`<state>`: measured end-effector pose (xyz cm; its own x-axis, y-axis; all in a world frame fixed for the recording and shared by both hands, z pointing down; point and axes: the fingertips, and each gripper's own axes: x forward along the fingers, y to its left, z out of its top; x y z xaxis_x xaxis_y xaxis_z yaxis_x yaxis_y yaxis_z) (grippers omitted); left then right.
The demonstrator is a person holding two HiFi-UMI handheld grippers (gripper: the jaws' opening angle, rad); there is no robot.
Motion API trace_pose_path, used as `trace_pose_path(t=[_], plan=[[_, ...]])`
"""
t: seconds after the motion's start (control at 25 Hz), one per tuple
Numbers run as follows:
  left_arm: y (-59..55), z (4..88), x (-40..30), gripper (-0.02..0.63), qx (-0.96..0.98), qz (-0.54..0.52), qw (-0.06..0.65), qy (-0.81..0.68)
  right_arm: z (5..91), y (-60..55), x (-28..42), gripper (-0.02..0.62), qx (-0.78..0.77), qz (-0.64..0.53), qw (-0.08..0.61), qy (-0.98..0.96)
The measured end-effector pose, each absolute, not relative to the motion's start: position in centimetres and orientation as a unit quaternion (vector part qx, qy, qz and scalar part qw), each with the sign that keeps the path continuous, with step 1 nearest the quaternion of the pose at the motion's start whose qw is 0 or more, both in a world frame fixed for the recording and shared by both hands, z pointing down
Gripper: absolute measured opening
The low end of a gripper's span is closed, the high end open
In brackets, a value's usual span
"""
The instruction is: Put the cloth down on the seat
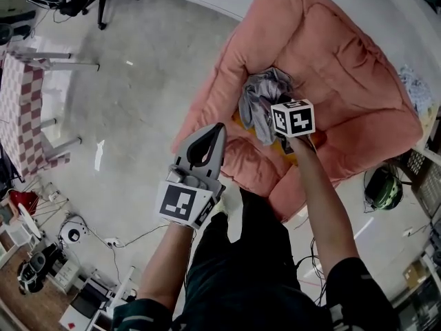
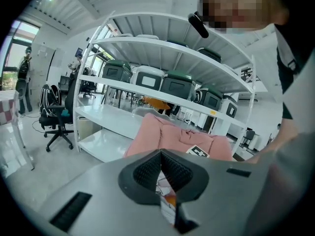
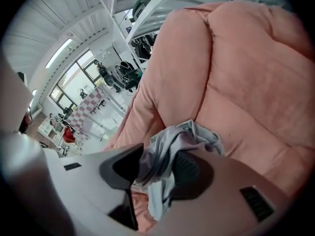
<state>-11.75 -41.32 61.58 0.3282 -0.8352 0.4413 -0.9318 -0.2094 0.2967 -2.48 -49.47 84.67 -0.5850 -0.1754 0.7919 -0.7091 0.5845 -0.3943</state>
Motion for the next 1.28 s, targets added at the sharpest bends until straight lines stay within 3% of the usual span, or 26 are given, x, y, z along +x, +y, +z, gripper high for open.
trace_pose_path(t=[0.6,0.84,1.28], plan=[[-38.8,56.0,-11.5,0.006,0.790,0.053,0.221,-0.570,76.4,-44.7,0.2,0.183,0.287,0.365,0.367,-0.806],[-37.2,53.9,-11.4,0.006,0.791,0.040,0.224,-0.568,69.8,-43.9,1.6,0.040,0.340,0.325,0.308,-0.827],[-32.1,47.8,-13.9,0.006,0.796,0.026,0.222,-0.563,55.7,-38.6,-0.1,0.015,0.382,0.252,0.191,-0.868]])
